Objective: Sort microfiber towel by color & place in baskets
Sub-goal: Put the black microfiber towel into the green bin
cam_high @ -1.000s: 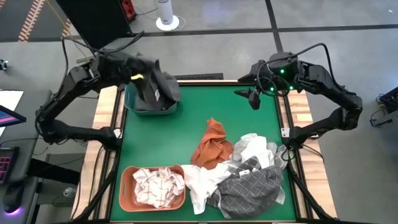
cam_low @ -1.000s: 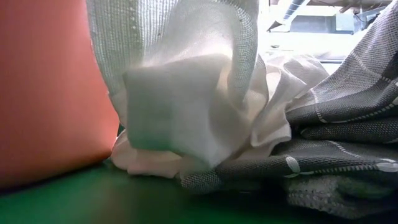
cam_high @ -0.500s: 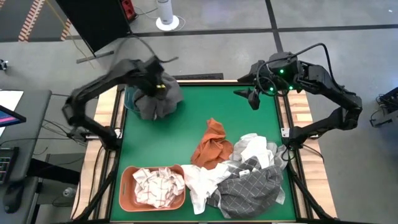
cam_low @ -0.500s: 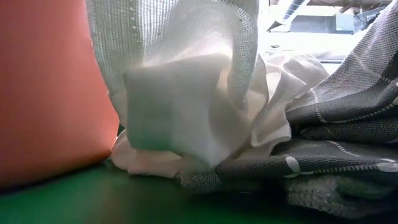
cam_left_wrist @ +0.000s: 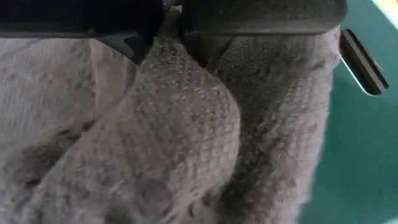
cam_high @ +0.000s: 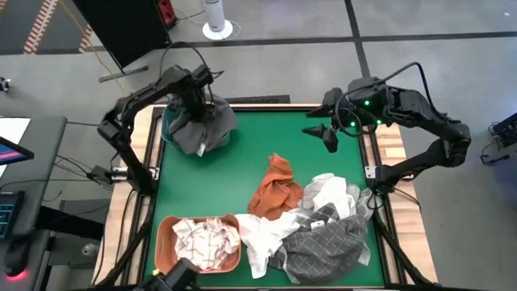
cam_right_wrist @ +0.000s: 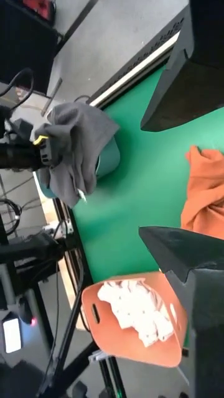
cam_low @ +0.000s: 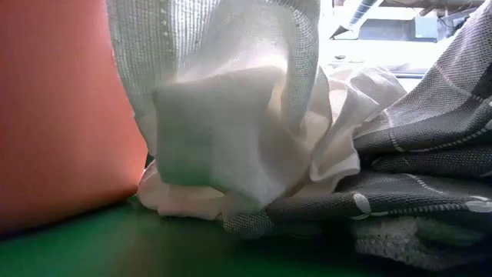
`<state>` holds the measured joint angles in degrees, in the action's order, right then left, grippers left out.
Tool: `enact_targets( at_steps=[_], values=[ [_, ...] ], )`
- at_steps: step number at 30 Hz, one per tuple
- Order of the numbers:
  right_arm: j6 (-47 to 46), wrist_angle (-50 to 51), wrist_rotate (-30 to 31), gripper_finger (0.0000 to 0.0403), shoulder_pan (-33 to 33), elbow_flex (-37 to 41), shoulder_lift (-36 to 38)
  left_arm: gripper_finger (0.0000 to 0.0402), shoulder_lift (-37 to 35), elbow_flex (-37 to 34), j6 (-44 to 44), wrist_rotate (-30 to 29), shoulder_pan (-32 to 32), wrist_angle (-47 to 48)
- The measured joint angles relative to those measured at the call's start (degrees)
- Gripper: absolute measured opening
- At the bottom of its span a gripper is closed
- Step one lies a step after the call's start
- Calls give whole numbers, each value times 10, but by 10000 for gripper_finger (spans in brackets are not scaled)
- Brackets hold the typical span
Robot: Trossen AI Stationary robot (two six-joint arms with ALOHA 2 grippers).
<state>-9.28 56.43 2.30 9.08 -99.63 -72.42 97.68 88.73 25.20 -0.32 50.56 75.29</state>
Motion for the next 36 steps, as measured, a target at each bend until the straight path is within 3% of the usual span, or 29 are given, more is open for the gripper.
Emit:
enact_targets(
  at_steps=[8, 19, 29, 36],
  values=[
    [11, 9, 11, 291, 21, 0, 0, 39, -2, -8, 3, 13, 5, -42],
    [19, 10, 12, 291, 35, 0, 0, 147, 0, -106, 10, 30, -27, -104],
    [19, 10, 12, 291, 35, 0, 0, 213, -34, -39, -81, 28, -31, -68],
    [18, 14, 12, 291, 35, 0, 0, 224, -82, 0, -131, 24, -35, -114]
  ],
)
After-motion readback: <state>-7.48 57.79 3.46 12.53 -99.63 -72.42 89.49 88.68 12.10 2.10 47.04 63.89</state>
